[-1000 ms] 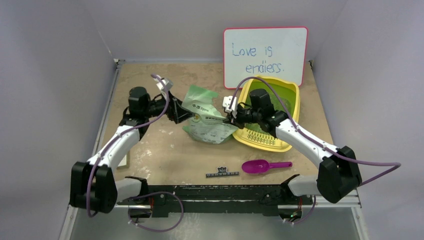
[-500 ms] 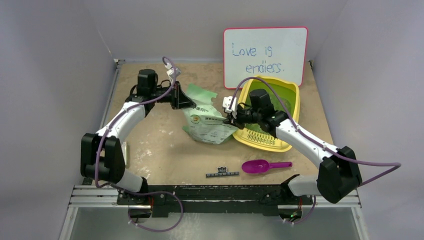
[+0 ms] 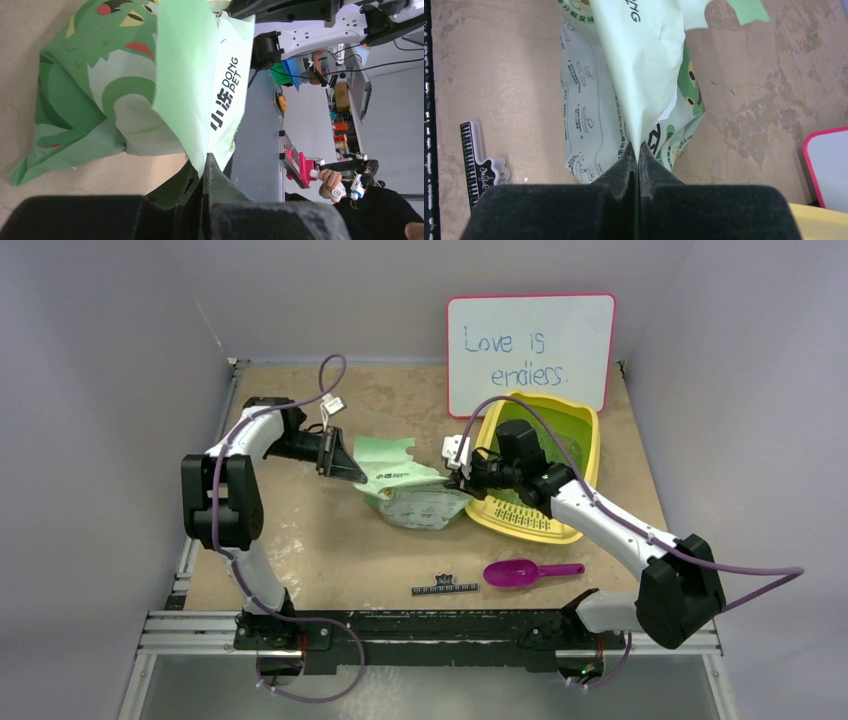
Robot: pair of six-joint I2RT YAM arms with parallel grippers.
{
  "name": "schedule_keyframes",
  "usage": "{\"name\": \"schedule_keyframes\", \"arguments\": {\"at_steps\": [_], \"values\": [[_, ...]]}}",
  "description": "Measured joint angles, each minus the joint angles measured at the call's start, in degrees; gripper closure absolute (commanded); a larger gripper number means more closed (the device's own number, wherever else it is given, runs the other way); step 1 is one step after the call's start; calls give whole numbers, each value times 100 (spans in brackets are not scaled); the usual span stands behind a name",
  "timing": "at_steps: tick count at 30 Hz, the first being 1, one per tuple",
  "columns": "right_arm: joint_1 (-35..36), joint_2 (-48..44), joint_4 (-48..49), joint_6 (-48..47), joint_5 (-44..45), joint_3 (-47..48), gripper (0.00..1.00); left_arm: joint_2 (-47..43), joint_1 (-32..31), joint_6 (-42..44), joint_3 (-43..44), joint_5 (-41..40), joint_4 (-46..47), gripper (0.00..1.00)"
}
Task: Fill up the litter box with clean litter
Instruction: Close the cat litter bag at the center of the board.
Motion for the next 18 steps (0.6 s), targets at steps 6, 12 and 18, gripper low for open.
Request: {"name": "schedule_keyframes", "arguments": {"at_steps": [6,12,18], "values": [[-33,0,33,2,146,0,100,-415,501,636,17,-61,-647,33],[-39,0,59,22,249,0,100,-1084,1078,1233,37,-74,-798,27],[-39,7,44,136,249,13,100,-2234,1021,2494,-507,-66,-881,24]]}}
